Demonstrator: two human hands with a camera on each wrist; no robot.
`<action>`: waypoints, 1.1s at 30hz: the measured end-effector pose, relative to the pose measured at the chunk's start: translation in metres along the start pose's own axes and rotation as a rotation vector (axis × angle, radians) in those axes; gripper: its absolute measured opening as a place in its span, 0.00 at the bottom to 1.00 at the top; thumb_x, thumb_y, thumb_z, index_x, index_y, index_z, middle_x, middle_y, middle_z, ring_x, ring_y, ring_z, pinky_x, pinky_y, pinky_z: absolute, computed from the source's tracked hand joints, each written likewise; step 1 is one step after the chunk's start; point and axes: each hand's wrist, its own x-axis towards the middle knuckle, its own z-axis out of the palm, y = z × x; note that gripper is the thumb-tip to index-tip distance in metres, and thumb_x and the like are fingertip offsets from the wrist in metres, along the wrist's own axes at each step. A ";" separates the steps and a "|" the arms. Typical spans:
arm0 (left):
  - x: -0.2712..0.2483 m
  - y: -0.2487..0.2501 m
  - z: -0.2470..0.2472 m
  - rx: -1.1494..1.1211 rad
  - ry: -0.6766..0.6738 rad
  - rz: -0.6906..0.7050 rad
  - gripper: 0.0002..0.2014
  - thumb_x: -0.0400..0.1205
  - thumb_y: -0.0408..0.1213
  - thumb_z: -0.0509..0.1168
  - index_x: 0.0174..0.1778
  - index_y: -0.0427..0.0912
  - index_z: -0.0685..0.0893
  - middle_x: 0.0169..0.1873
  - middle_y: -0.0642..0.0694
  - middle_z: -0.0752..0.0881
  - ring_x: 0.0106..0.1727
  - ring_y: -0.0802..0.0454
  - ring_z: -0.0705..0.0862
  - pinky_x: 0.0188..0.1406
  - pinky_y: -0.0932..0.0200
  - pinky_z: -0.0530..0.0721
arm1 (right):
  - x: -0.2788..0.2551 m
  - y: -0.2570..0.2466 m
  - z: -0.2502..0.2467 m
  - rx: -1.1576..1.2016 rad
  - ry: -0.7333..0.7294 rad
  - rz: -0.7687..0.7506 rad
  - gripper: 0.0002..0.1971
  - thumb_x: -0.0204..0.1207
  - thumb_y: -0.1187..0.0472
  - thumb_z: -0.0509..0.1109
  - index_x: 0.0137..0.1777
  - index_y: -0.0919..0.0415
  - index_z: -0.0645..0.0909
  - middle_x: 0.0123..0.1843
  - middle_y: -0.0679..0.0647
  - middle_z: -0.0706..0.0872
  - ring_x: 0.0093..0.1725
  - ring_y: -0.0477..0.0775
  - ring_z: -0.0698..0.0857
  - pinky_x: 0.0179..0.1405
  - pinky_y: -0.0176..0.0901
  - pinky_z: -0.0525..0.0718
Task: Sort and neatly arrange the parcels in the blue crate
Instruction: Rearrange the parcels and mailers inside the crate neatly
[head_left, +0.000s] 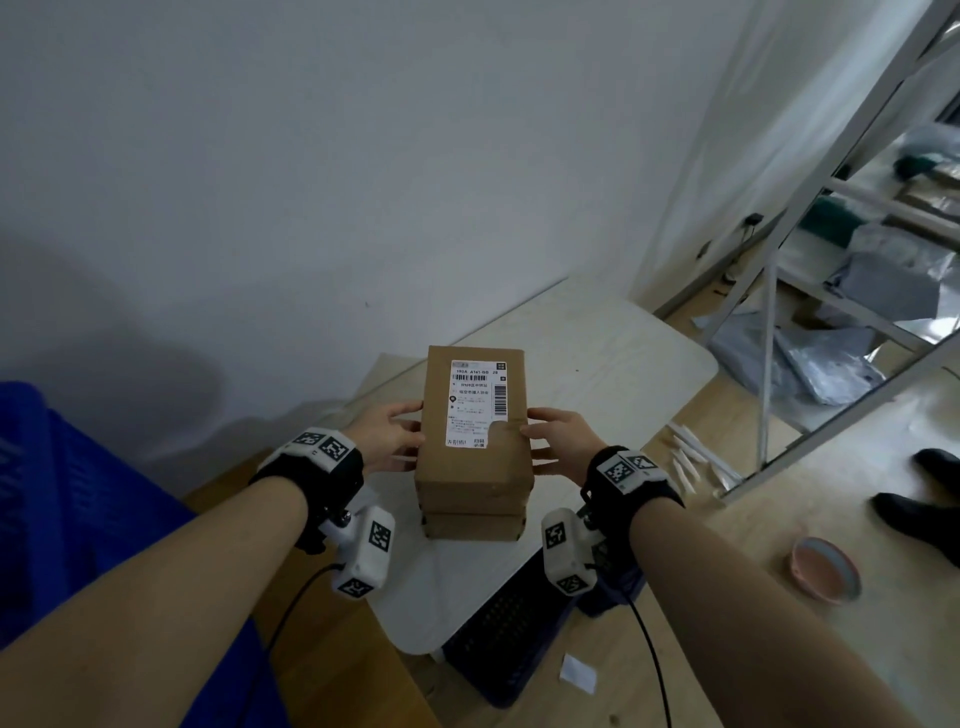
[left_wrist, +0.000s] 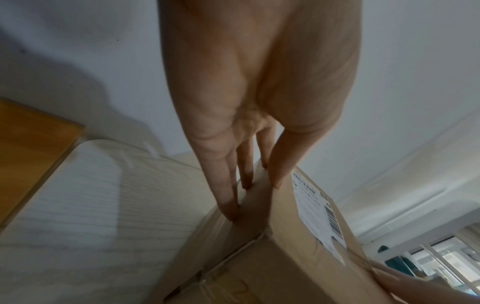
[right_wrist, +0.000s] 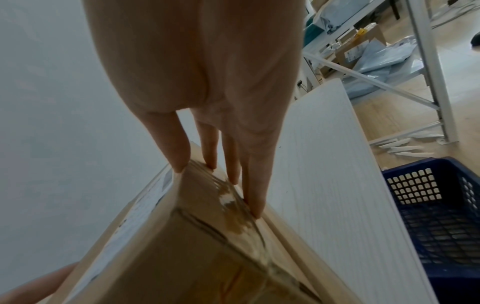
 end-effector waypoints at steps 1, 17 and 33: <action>-0.001 0.001 0.000 0.013 0.005 -0.005 0.29 0.82 0.23 0.62 0.78 0.46 0.68 0.58 0.42 0.83 0.56 0.43 0.83 0.54 0.48 0.84 | -0.001 -0.001 0.000 -0.025 0.010 0.000 0.22 0.80 0.68 0.64 0.74 0.61 0.73 0.58 0.59 0.83 0.54 0.62 0.82 0.52 0.55 0.84; -0.112 0.121 -0.070 0.829 0.213 0.509 0.18 0.83 0.42 0.63 0.69 0.43 0.79 0.68 0.40 0.80 0.68 0.44 0.80 0.68 0.54 0.75 | -0.107 -0.127 0.054 -0.820 0.191 -0.448 0.24 0.81 0.54 0.65 0.75 0.60 0.72 0.75 0.61 0.76 0.73 0.59 0.76 0.72 0.49 0.74; -0.266 0.054 -0.252 0.939 0.566 0.507 0.18 0.84 0.41 0.61 0.69 0.44 0.79 0.68 0.42 0.80 0.67 0.45 0.79 0.66 0.55 0.75 | -0.219 -0.180 0.288 -1.023 0.097 -0.820 0.22 0.81 0.53 0.64 0.73 0.57 0.75 0.72 0.58 0.79 0.72 0.56 0.77 0.70 0.45 0.73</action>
